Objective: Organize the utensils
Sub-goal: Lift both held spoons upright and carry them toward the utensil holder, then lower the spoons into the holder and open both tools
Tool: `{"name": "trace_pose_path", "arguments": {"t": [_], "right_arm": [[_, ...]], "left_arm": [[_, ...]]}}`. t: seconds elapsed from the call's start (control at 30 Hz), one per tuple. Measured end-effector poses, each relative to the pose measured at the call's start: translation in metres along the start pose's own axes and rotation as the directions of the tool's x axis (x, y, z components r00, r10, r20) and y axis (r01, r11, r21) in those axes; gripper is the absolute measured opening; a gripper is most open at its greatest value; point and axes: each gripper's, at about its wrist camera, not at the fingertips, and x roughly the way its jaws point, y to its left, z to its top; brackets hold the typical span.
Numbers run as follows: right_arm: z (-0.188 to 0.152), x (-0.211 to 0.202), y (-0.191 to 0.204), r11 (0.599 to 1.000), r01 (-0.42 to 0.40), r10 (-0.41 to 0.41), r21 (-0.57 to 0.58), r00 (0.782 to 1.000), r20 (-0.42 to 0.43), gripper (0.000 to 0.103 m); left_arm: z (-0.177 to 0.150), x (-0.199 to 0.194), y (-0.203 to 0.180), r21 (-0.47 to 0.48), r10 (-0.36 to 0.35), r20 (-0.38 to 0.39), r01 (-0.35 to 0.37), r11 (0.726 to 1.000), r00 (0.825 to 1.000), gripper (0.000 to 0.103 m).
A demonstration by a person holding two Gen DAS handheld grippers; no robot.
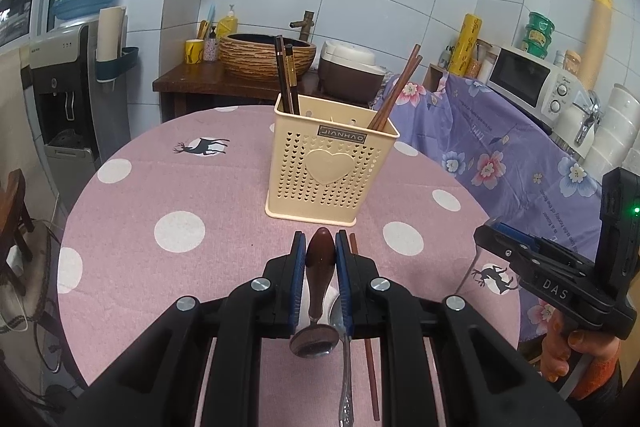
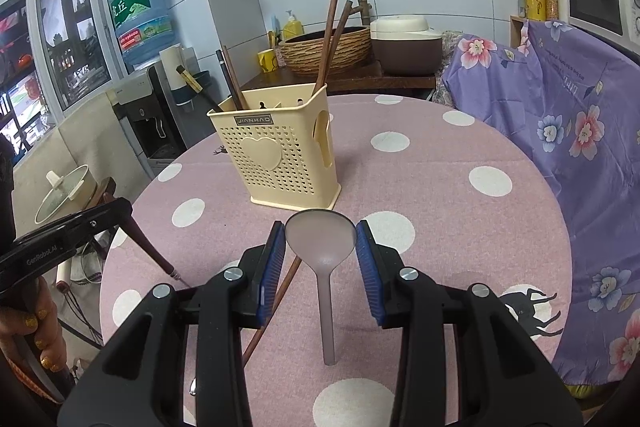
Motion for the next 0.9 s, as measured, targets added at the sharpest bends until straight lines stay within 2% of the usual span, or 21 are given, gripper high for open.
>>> {"name": "trace_pose_path", "arguments": {"t": [0.2,0.33,0.43,0.6,0.77,0.9], "right_arm": [[0.014,0.001,0.013,0.999,-0.025,0.027,-0.043,0.999,0.035,0.037],[0.035,0.001,0.024,0.995,-0.059,0.064,-0.075,0.996,0.068,0.037],[0.068,-0.004,0.033,0.991,-0.079,0.093,-0.104,0.987,0.129,0.037],[0.139,-0.011,0.042,0.991,-0.103,0.122,-0.089,0.964,0.236,0.037],[0.188,-0.002,0.049,0.994,-0.068,0.091,-0.084,0.947,0.31,0.037],[0.197,0.023,0.047,0.997,-0.04,0.058,-0.065,0.946,0.32,0.037]], "left_arm": [[0.015,0.004,-0.002,0.012,-0.004,0.026,0.003,1.0,1.0,0.016],[0.037,0.002,-0.006,0.027,-0.019,0.056,0.017,0.999,0.998,0.016],[0.065,-0.004,-0.011,0.038,-0.036,0.1,0.032,0.999,0.994,0.016],[0.131,-0.014,-0.023,0.039,-0.072,0.188,0.066,0.997,0.979,0.016],[0.177,-0.008,-0.038,0.052,-0.019,0.268,0.006,0.999,0.963,0.016],[0.195,0.015,-0.041,0.05,0.025,0.284,-0.041,0.998,0.958,0.016]]}}
